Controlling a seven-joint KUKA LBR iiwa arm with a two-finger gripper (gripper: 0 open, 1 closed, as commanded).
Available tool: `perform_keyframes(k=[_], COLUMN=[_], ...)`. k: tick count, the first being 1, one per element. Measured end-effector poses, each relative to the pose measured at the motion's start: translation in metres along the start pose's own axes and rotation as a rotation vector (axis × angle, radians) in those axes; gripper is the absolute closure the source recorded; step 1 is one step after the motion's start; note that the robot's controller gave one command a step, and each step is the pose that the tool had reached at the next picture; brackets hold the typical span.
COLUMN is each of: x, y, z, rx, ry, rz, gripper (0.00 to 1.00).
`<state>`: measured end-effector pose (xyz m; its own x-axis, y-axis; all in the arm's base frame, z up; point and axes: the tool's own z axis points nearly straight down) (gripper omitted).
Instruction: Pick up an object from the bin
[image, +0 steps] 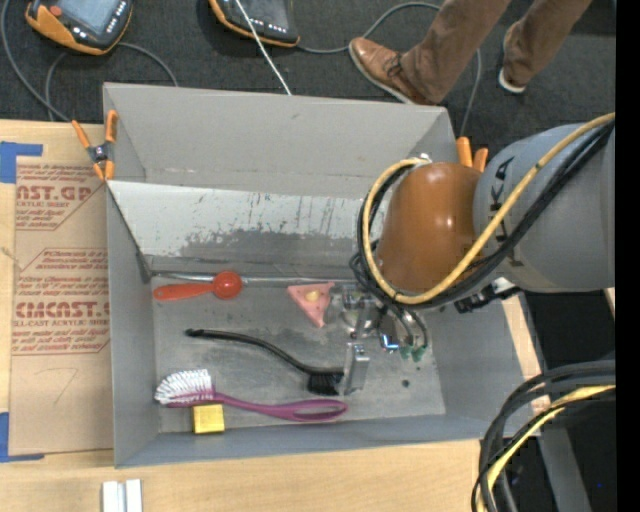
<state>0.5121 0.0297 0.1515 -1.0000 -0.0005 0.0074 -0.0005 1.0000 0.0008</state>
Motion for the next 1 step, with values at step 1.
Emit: perform_keyframes(k=[1], x=[-0.0018], y=[-0.0001], z=[-0.0043], rx=[0.000], ry=[-0.008], rz=[0.001], gripper=[0.00])
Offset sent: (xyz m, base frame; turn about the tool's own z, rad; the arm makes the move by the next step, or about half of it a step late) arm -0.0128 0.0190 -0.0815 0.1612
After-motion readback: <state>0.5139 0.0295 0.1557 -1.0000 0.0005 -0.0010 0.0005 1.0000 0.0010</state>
